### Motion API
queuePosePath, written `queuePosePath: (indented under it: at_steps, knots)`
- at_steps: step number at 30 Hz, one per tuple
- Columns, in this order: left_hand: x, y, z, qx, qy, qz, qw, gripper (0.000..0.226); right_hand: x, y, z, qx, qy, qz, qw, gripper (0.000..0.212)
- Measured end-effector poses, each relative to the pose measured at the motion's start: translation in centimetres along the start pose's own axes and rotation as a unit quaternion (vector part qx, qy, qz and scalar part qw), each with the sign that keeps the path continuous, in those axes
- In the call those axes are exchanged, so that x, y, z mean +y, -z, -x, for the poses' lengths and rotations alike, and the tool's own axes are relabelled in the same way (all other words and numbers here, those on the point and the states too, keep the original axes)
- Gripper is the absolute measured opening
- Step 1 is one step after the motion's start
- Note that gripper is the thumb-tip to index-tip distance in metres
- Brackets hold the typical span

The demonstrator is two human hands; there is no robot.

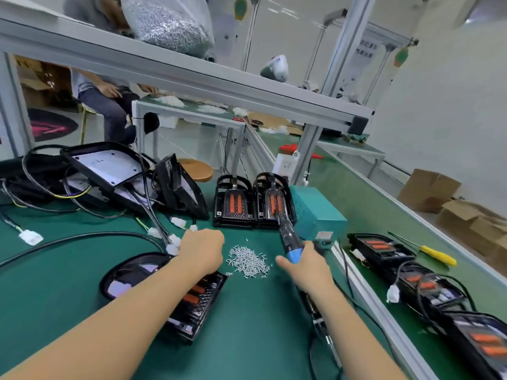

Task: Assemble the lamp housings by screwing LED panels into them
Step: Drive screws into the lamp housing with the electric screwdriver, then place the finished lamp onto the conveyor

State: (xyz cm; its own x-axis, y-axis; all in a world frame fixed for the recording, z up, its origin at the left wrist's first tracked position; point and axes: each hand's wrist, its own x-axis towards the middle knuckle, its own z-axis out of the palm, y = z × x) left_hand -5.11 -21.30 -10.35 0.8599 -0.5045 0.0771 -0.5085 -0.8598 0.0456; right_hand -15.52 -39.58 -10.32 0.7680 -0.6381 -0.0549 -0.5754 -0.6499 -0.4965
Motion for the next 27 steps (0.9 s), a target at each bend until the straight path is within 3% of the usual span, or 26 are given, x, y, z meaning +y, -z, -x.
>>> queuePosePath:
  at_steps: [5, 9, 19, 22, 24, 27]
  knots:
    - [0.9, -0.7, -0.3, -0.035, 0.013, -0.002, 0.999, 0.029, -0.9, -1.7, -0.9, -0.005, 0.006, 0.15, 0.989, 0.058]
    - [1.0, -0.6, -0.7, -0.06, 0.012, 0.021, 0.998, 0.013, -1.7, -2.0, -1.6, -0.004, 0.004, 0.216, 0.976, 0.056]
    - [-0.2, -0.1, 0.3, -0.023, -0.025, 0.059, 0.998, 0.021, -1.5, -1.7, -2.2, -0.006, -0.016, 0.253, 0.967, 0.071]
    - [-1.4, 0.3, 0.9, 0.024, -0.022, 0.079, 0.996, 0.023, -3.1, -1.5, -1.3, 0.064, 0.069, 0.286, 0.954, 0.064]
    - [-2.3, 0.7, 1.5, 0.048, -0.022, 0.091, 0.994, 0.024, -4.7, -1.9, -0.2, 0.082, 0.16, 0.247, 0.952, 0.06]
    - [-3.9, 1.3, 2.5, 0.082, -0.018, 0.094, 0.992, 0.023, -7.1, -3.3, 2.4, -0.033, 0.264, 0.094, 0.959, 0.063]
